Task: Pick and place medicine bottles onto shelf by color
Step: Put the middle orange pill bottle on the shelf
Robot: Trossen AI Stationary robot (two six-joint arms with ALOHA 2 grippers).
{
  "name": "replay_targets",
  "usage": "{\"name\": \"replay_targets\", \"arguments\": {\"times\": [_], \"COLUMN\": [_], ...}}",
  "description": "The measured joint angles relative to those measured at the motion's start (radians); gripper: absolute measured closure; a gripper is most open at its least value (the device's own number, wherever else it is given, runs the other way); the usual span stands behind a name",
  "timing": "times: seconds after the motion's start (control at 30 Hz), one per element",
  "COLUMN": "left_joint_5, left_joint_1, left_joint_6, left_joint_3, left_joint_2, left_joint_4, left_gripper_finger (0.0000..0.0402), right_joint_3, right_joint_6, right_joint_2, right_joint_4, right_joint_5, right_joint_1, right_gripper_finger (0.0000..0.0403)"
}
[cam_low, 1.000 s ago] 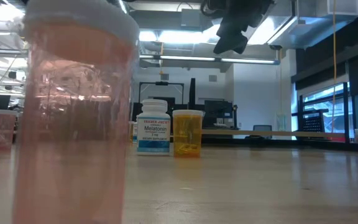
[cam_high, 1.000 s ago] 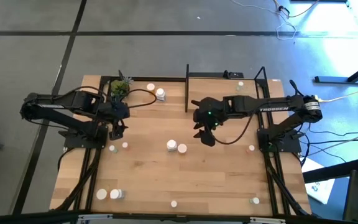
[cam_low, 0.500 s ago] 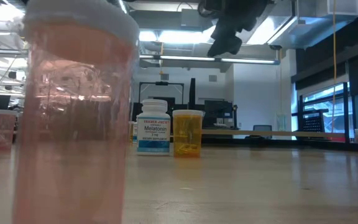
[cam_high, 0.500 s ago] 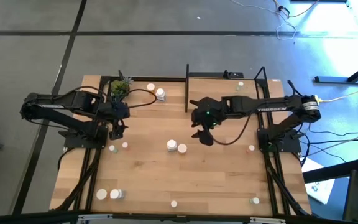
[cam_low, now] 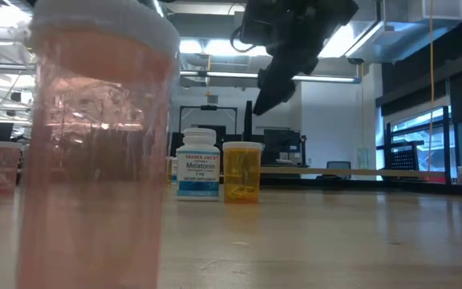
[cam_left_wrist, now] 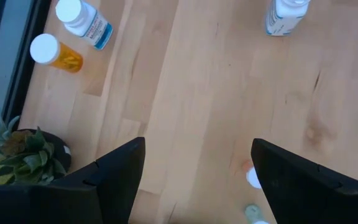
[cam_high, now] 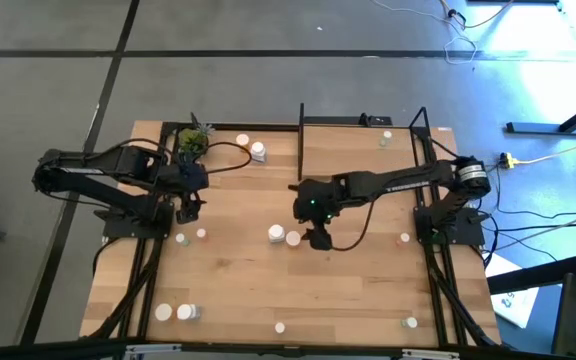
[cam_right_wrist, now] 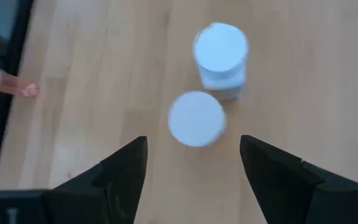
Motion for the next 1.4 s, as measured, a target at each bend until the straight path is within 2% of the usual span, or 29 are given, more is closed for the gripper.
{"name": "replay_targets", "arguments": {"times": [0.37, 0.5, 0.67, 0.73, 1.4], "left_joint_5": [-0.01, 0.045, 0.199, 0.227, 0.215], "left_joint_1": [0.0, 0.0, 0.0, 0.0, 0.0], "left_joint_6": [0.038, 0.101, 0.141, 0.155, 0.151], "left_joint_3": [0.0, 0.0, 0.0, 0.0, 0.0], "left_joint_2": [0.0, 0.0, 0.0, 0.0, 0.0], "left_joint_4": [0.001, 0.011, 0.024, 0.024, 0.023], "left_gripper_finger": [0.0113, 0.0113, 0.0113, 0.0113, 0.0113], "right_joint_3": [0.0, 0.0, 0.0, 0.0, 0.0], "right_joint_6": [0.055, 0.057, 0.058, 0.058, 0.109], "right_joint_2": [0.013, 0.013, 0.013, 0.013, 0.013], "right_joint_4": [0.021, 0.021, 0.02, 0.02, 0.035], "right_joint_5": [-0.017, -0.016, -0.016, -0.016, -0.016], "right_joint_1": [0.012, 0.012, 0.012, 0.012, 0.012], "right_gripper_finger": [0.0144, 0.0144, 0.0144, 0.0144, 0.0144]}}
